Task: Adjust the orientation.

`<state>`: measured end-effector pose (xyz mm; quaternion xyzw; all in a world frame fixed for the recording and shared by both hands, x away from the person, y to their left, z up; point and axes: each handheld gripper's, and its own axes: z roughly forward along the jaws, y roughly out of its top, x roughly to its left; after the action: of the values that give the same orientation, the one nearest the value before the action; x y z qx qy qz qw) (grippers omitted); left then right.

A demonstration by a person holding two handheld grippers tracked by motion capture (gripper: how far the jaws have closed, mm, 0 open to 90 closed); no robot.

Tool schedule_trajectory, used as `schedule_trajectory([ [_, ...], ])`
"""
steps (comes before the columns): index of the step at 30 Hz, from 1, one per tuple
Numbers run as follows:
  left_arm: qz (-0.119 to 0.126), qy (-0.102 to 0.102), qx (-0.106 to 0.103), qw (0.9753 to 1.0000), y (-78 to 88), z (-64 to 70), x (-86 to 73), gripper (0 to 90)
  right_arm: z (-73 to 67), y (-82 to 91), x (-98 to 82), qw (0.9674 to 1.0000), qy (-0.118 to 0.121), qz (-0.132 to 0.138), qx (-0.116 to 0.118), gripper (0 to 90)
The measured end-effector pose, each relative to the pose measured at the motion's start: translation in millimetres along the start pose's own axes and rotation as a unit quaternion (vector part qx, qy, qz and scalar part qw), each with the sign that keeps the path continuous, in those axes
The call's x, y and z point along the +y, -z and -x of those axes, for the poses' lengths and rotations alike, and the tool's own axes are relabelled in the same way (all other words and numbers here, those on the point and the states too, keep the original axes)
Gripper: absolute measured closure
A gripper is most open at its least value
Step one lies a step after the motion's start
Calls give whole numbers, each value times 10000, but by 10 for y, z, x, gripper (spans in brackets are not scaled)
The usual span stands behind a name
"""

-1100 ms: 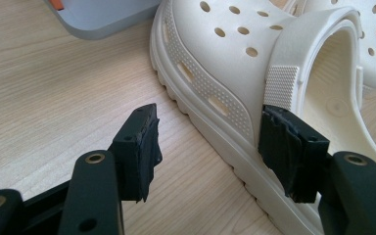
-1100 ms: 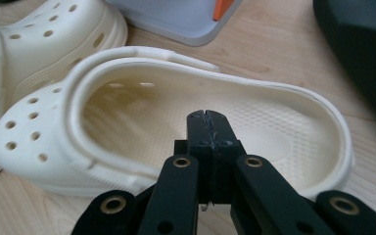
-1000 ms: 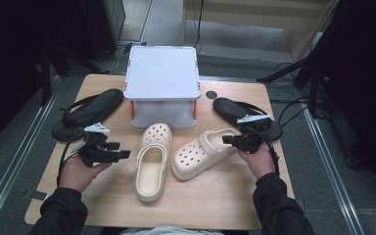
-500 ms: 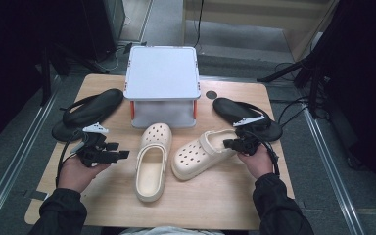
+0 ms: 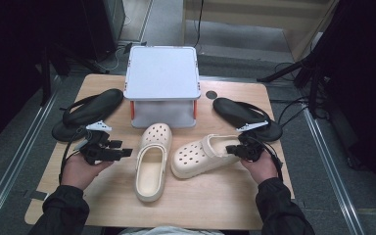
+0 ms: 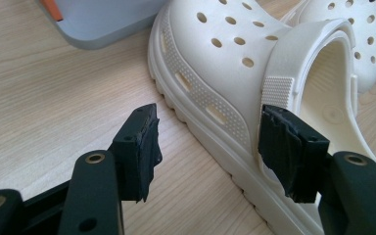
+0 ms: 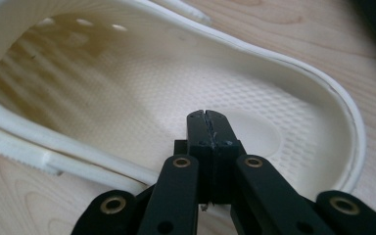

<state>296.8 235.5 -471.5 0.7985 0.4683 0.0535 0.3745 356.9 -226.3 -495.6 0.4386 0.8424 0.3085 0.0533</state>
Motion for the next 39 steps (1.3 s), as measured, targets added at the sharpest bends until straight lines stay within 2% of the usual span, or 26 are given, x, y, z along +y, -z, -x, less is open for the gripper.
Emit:
schedule_trajectory([
  [9, -2, -126, -68, 9999, -57, 11, 87, 409, -125, 95, -166, 10000, 43, -50, 40, 900],
  [17, 2, -133, -139, 9998, -106, 4, 161, 409, -236, 162, -307, 9999, -11, -52, 116, 900],
  [26, -57, -176, -245, 9995, -172, 14, 216, 408, -456, 222, -450, 9998, 46, -129, 175, 900],
  [29, -68, -175, -244, 9995, -175, 11, 216, 408, -540, 227, -485, 9994, 80, -142, 296, 900],
  [34, -73, -168, -245, 9995, -175, 13, 215, 408, -535, 232, -492, 9993, 61, -119, 344, 878],
  [37, -68, -171, -251, 9995, -172, 10, 216, 408, -517, 254, -479, 9994, 60, 7, 328, 855],
  [38, -71, -161, -241, 9996, -169, 6, 215, 408, -492, 310, -454, 9991, 68, 248, 325, 836],
  [39, -63, -154, -236, 9996, -169, 6, 213, 408, -482, 343, -440, 9988, 65, 349, 324, 820],
])
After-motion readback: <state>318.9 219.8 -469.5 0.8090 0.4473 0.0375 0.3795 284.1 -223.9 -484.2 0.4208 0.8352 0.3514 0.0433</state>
